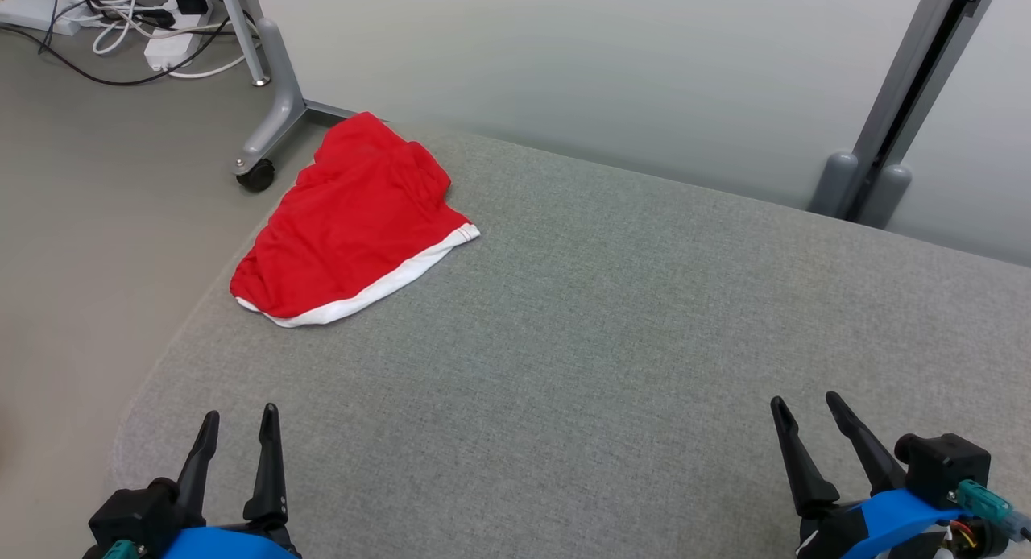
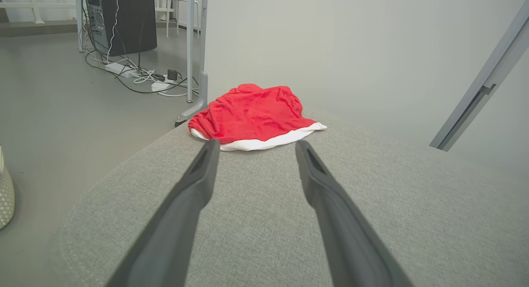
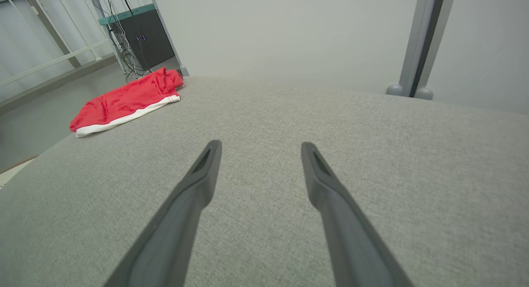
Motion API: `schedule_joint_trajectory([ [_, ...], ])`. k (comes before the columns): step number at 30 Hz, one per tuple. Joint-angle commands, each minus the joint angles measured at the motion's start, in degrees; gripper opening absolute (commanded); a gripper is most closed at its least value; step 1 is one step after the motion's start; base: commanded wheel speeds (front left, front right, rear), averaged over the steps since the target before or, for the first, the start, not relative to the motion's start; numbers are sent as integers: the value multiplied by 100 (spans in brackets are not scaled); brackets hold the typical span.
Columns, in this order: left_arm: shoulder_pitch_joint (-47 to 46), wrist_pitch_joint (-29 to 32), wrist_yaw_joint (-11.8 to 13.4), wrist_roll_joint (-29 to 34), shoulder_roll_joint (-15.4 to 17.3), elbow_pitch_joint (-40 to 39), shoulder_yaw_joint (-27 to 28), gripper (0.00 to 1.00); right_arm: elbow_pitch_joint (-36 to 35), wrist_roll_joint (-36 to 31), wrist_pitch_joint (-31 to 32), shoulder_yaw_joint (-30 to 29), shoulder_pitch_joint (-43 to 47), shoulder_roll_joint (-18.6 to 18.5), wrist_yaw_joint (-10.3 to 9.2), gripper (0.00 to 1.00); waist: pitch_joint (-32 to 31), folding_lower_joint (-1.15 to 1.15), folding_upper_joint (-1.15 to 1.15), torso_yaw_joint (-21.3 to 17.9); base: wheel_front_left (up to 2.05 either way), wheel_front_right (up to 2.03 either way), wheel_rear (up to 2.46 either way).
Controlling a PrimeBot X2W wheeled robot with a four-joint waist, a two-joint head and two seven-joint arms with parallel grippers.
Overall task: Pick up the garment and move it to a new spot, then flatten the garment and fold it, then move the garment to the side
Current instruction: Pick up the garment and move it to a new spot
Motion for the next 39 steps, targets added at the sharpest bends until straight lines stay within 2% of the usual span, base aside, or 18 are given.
schedule_joint_trajectory([
  [1, 9, -26, -16, 27, -14, -39, 25, 100, 10, 10, -17, -4, -73, -8, 1, 100, 2, 0, 0, -15, 0, 0, 0],
  [9, -522, 144, -32, -229, 174, -378, 317, 100, -115, -58, 4, 16, -172, -7, 1, 100, 274, 0, 0, -196, 0, 0, 0],
  [15, -1192, 890, 184, -621, 546, -614, 765, 100, -318, -183, -112, 16, -350, -33, 1, 100, 697, 0, 0, -528, 0, 0, 0],
  [22, -1827, 1723, 357, -1104, 1023, 3, 1253, 100, -641, -246, -163, 219, -657, -181, 1, 100, 1385, 0, 0, -1106, 0, 0, 0],
  [30, -2346, 2790, 827, -1595, 1423, 1145, 1671, 100, -1189, -372, 106, 231, -938, -414, 1, 100, 2361, 0, 0, -1692, 0, 0, 0],
  [35, -2525, 3106, 1021, -1861, 1399, 1529, 1847, 100, -1445, -368, 215, 204, -976, -486, 1, 100, 2679, 0, 0, -1918, 0, 0, 0],
  [38, -2536, 3455, 1068, -2057, 1271, 1743, 1838, 100, -1497, -343, 236, 199, -1012, -483, 1, 100, 2685, 0, 0, -2013, 0, 0, 0],
  [39, -2518, 3564, 1065, -2126, 1225, 1758, 1833, 51, -1505, -335, 226, 189, -1021, -466, 1, 100, 2650, 0, 0, -2035, 0, 0, 0],
])
